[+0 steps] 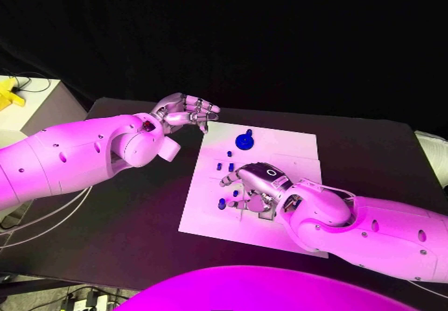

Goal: Assemble the parts on the task board

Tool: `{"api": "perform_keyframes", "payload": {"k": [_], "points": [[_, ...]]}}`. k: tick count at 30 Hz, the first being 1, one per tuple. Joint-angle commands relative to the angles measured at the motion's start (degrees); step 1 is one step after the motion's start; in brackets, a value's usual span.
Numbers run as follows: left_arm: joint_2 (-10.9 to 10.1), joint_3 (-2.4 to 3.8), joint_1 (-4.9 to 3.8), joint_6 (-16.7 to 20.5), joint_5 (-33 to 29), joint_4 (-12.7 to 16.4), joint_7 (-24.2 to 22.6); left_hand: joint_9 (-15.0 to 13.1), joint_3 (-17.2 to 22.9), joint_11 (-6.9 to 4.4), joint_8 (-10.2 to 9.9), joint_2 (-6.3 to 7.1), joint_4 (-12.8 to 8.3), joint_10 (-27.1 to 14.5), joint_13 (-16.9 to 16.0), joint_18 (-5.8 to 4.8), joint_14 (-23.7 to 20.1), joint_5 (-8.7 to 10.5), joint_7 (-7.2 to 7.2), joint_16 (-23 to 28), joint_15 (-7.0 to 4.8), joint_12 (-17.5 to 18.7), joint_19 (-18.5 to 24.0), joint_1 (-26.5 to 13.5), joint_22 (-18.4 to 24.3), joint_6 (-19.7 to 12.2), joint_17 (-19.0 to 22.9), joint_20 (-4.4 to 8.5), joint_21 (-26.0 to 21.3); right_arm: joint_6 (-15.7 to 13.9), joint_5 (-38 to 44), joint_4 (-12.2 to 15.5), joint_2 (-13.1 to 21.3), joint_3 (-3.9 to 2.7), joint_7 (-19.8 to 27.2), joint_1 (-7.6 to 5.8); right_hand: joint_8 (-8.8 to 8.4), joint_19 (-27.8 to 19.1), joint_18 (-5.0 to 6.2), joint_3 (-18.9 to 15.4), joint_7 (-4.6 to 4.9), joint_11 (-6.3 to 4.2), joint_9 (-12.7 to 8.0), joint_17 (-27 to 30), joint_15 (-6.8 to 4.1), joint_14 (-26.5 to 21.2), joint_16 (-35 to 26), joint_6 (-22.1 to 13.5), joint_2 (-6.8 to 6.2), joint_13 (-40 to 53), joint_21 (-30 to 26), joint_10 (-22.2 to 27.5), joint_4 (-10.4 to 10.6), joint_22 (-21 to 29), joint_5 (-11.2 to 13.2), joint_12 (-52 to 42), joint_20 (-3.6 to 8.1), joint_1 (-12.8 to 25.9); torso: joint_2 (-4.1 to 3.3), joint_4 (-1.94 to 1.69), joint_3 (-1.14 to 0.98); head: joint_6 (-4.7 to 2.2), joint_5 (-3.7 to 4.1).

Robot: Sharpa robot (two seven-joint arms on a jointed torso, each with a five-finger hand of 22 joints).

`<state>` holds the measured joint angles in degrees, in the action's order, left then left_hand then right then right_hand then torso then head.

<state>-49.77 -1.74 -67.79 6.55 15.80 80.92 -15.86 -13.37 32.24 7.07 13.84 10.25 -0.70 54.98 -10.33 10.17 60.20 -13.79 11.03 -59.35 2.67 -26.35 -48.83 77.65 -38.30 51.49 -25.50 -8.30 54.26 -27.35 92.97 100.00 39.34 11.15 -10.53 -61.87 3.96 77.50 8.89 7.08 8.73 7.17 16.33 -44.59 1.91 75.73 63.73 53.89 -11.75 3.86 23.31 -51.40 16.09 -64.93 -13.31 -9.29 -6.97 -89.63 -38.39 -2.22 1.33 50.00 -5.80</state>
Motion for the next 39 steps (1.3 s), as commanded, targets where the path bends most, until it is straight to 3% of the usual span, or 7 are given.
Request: {"api": "perform_keyframes", "payload": {"k": [1,8,14,17,19,24,39], "points": [[0.07,0.04,0.08,-0.93,-0.35,0.00,-0.23,0.08,-0.01,0.03,0.34,-0.58,0.17,-0.51,0.05,0.38,0.42,-0.19,-0.06,0.23,0.11,-0.24,-0.26,-0.02,0.09,-0.35,0.04,-0.05,-0.20,-4.81,-8.91,1.35,2.17,-0.36,4.23,-0.82,0.01,0.51,0.58,-0.17,0.47,-0.44,-0.20,0.00,-0.38,0.43,0.21,-0.32,0.04,0.09,0.12,-1.09,0.46,0.07,-0.31,-0.73,0.06,-0.49,0.14,0.11,0.03,0.00,1.07],[0.11,0.04,0.46,-1.16,-0.45,-0.08,-0.14,0.08,-0.01,0.03,0.34,-0.58,0.17,-0.51,0.05,0.38,0.42,-0.19,-0.06,0.23,0.11,-0.24,-0.26,-0.02,0.09,-0.35,0.04,-0.05,-0.20,-0.98,-31.84,4.30,11.76,-0.94,8.39,-4.62,1.43,4.07,-1.13,2.95,1.65,-1.26,-0.42,-8.21,-1.08,4.46,6.29,2.32,1.27,0.52,12.46,-11.84,0.48,-4.85,-0.63,-5.20,0.79,0.96,0.54,0.29,0.22,-0.02,5.02],[0.05,0.03,0.73,-1.06,-0.53,0.20,-0.38,0.14,-0.04,0.06,0.34,-0.55,0.24,-0.61,0.13,0.37,0.42,-0.19,-0.04,0.25,0.13,-0.27,-0.28,-0.09,0.15,-0.47,0.03,-0.06,-0.27,4.08,-38.90,5.02,19.50,-0.92,6.68,-6.27,3.72,7.16,-2.84,4.14,-1.05,-4.47,-0.11,-20.28,-3.73,8.85,13.67,4.69,-0.65,5.69,26.25,-21.72,0.41,-10.80,-2.57,-11.69,2.98,5.32,1.09,0.80,0.31,-0.38,7.88],[-0.15,0.03,0.81,-0.81,-0.65,0.61,-0.60,0.14,-0.04,0.06,0.34,-0.56,0.25,-0.60,0.14,0.37,0.42,-0.19,-0.04,0.25,0.14,-0.29,-0.28,-0.11,0.16,-0.49,0.03,-0.06,-0.28,6.05,-38.31,5.64,22.67,-0.67,3.94,-6.46,5.38,8.03,-3.69,2.16,-1.87,-5.32,0.36,-22.13,-4.38,9.50,14.50,4.75,-1.40,18.53,31.95,-20.03,0.19,-13.53,-2.58,-24.60,3.75,7.20,1.24,0.99,0.28,-0.24,8.99],[-0.30,0.02,0.86,-0.70,-0.71,0.94,-0.67,0.14,-0.04,0.06,0.34,-0.56,0.25,-0.60,0.14,0.37,0.42,-0.19,-0.04,0.25,0.14,-0.29,-0.28,-0.11,0.16,-0.49,0.03,-0.06,-0.28,6.85,-37.25,6.21,24.43,-0.46,2.31,-6.46,7.25,8.74,-4.44,0.57,-2.47,-5.41,1.10,-26.78,-4.45,10.53,17.10,4.93,-0.91,45.91,37.37,-22.62,0.26,-15.94,-2.34,-48.90,3.96,8.44,1.32,1.04,0.26,-0.24,9.72],[-0.75,-0.01,1.03,-0.41,-0.78,2.06,-0.84,0.16,-0.04,0.05,0.35,-0.57,0.27,-0.57,0.15,0.37,0.42,-0.19,-0.04,0.25,0.14,-0.33,-0.29,-0.12,0.17,-0.50,0.02,-0.07,-0.30,7.54,-33.44,7.67,27.86,0.20,-1.86,-6.08,9.22,9.76,-5.62,-1.58,-2.22,-5.43,1.73,-35.79,-4.40,12.30,21.85,4.41,0.78,70.50,45.71,-29.71,0.47,-19.31,-2.21,-68.59,3.82,9.90,1.44,1.16,0.33,-0.05,10.86],[-1.21,-0.03,1.30,-0.23,-0.92,3.45,-0.97,0.16,-0.04,0.05,0.35,-0.57,0.27,-0.57,0.15,0.37,0.42,-0.19,-0.04,0.25,0.14,-0.33,-0.29,-0.12,0.17,-0.50,0.02,-0.07,-0.30,3.28,-22.62,8.55,26.56,0.94,-10.33,-1.80,10.66,10.62,-6.70,-6.64,-2.72,-5.71,1.82,-41.69,-4.49,13.44,24.69,5.39,2.42,77.90,53.15,-33.16,0.73,-21.99,-1.90,-73.79,3.83,15.11,1.31,1.23,0.29,0.00,11.44]]}}
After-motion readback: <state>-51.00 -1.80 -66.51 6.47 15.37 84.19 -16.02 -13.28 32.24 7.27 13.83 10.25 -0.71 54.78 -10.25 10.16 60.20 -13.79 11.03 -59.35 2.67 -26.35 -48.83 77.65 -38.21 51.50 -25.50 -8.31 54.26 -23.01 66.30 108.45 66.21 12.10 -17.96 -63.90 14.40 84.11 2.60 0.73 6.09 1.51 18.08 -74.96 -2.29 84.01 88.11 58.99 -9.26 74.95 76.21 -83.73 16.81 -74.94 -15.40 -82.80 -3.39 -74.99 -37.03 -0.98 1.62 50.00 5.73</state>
